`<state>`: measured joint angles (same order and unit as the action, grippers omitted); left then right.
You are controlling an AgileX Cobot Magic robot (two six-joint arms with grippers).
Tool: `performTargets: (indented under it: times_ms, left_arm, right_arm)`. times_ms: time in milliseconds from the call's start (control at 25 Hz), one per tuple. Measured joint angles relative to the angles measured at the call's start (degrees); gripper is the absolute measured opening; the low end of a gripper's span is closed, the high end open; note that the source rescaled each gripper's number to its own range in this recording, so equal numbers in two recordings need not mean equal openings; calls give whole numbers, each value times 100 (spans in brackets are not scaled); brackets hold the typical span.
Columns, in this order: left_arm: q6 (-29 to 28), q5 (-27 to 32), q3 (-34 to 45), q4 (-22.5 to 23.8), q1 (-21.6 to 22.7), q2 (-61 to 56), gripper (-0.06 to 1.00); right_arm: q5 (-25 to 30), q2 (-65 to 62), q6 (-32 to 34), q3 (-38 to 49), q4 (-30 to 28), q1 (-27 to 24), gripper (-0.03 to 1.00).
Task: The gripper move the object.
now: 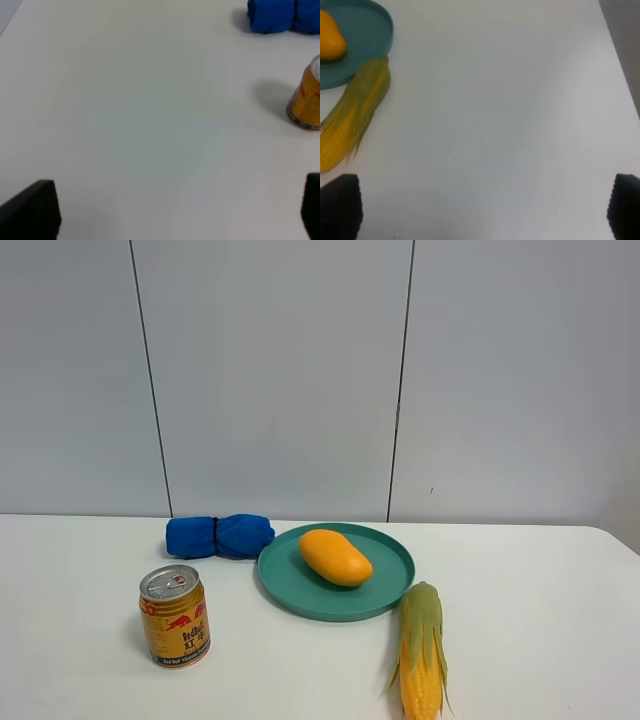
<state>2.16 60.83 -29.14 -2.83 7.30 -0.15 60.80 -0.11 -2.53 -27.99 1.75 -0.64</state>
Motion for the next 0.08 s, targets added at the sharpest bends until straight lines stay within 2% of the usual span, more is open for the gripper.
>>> performTargets:
  times_ms: [80]
  left_arm:
    - [0, 0, 0, 0, 0, 0, 100]
  right_arm:
    - [0, 0, 6, 0, 0, 0, 99]
